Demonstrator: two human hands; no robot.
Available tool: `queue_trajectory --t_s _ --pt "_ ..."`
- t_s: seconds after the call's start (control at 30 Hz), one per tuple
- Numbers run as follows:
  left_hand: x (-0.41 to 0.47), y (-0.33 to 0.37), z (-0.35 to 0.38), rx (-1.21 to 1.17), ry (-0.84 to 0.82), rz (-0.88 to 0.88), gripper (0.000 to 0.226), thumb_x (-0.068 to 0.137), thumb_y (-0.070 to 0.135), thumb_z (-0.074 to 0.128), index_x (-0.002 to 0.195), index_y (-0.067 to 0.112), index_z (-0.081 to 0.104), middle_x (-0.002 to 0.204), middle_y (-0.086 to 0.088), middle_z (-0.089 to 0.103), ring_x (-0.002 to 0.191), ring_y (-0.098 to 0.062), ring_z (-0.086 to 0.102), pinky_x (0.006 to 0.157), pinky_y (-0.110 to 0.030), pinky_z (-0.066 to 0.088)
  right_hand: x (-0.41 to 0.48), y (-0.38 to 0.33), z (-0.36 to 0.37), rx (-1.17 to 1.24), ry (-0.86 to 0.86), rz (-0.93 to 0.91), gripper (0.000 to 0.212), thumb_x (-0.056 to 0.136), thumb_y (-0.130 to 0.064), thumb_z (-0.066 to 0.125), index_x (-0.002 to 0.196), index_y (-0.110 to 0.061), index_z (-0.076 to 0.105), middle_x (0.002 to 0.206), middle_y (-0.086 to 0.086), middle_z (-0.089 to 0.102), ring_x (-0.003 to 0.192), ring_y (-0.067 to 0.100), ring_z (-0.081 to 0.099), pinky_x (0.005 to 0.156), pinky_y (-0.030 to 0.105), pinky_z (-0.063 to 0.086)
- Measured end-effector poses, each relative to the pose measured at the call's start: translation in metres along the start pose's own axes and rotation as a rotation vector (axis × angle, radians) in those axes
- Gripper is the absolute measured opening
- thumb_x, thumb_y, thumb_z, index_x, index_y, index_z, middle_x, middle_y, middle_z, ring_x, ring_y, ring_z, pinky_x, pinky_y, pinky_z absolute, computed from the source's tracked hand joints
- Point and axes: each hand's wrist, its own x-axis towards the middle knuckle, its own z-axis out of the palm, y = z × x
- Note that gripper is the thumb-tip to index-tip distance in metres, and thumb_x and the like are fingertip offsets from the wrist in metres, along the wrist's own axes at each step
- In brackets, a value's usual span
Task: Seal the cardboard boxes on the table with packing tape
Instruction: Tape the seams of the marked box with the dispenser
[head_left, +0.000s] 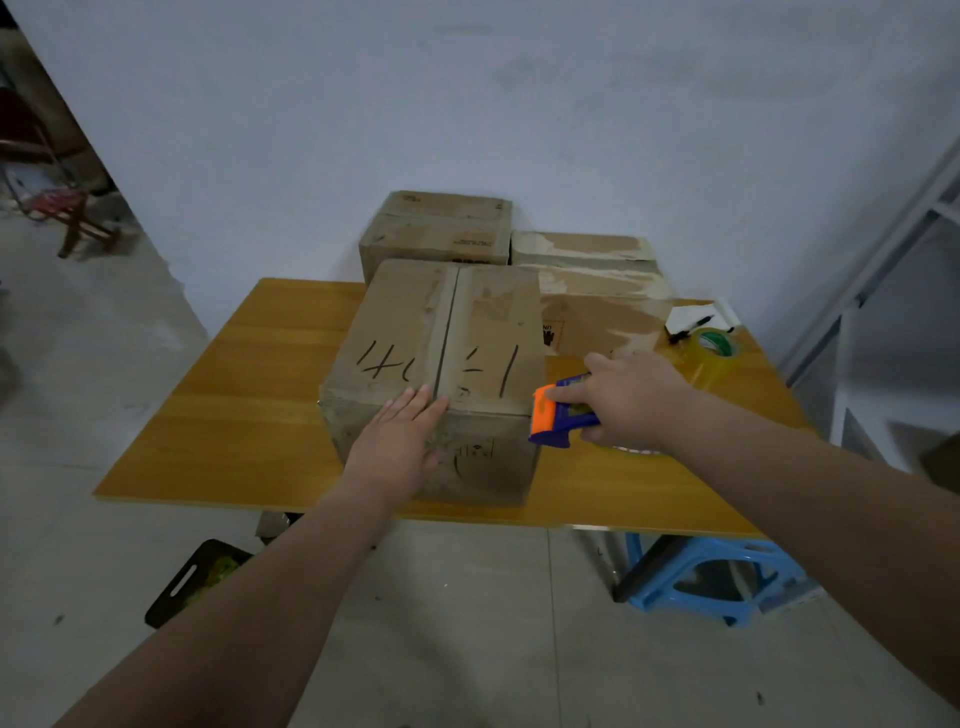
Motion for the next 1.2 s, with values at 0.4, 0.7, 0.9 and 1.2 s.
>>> queue_trajectory --t_s 0.4,0.7,0.9,1.2 --pt "0.009 0.06 0.019 0.109 0.046 0.051 0.067 0.095 0.046 0.038 0.15 0.027 0.004 0.158 0.007 0.004 0.145 -0.013 -0.001 0.115 -0.036 -0.004 0.003 -0.002 0.002 -0.015 0.029 -0.011 0.052 0.092 -0.046 0.051 0.14 -0.045 0.032 0.118 0.006 0.048 0.102 0.028 0.05 0.08 0.037 0.037" --pt "0.01 0.063 0.018 0.125 0.087 0.025 0.069 0.095 0.046 0.039 0.151 0.021 0.006 0.158 0.002 0.006 0.145 -0.014 0.001 0.113 -0.034 -0.01 0.004 0.001 0.01 0.037 0.062 -0.001 0.055 0.09 -0.048 0.053 0.141 -0.044 0.032 0.119 0.006 0.048 0.102 0.027 0.05 0.083 0.038 0.039" --pt "0.018 0.071 0.025 0.092 0.027 0.095 0.072 0.095 0.029 0.048 0.151 0.019 0.003 0.159 0.002 0.001 0.145 -0.012 -0.001 0.113 -0.028 -0.008 0.0 0.005 0.015 0.058 0.086 -0.012 0.059 0.089 -0.052 0.053 0.143 -0.045 0.029 0.119 0.007 0.048 0.104 0.028 0.05 0.082 0.037 0.038" --pt "0.018 0.076 0.017 0.085 -0.005 0.086 0.067 0.097 0.025 0.045 0.151 0.02 0.004 0.159 0.003 0.001 0.145 -0.012 0.001 0.118 -0.031 0.0 -0.057 0.072 0.027 0.035 0.067 0.015 0.065 0.084 -0.063 0.053 0.142 -0.052 0.024 0.114 0.0 0.047 0.099 0.019 0.048 0.072 0.03 0.032"
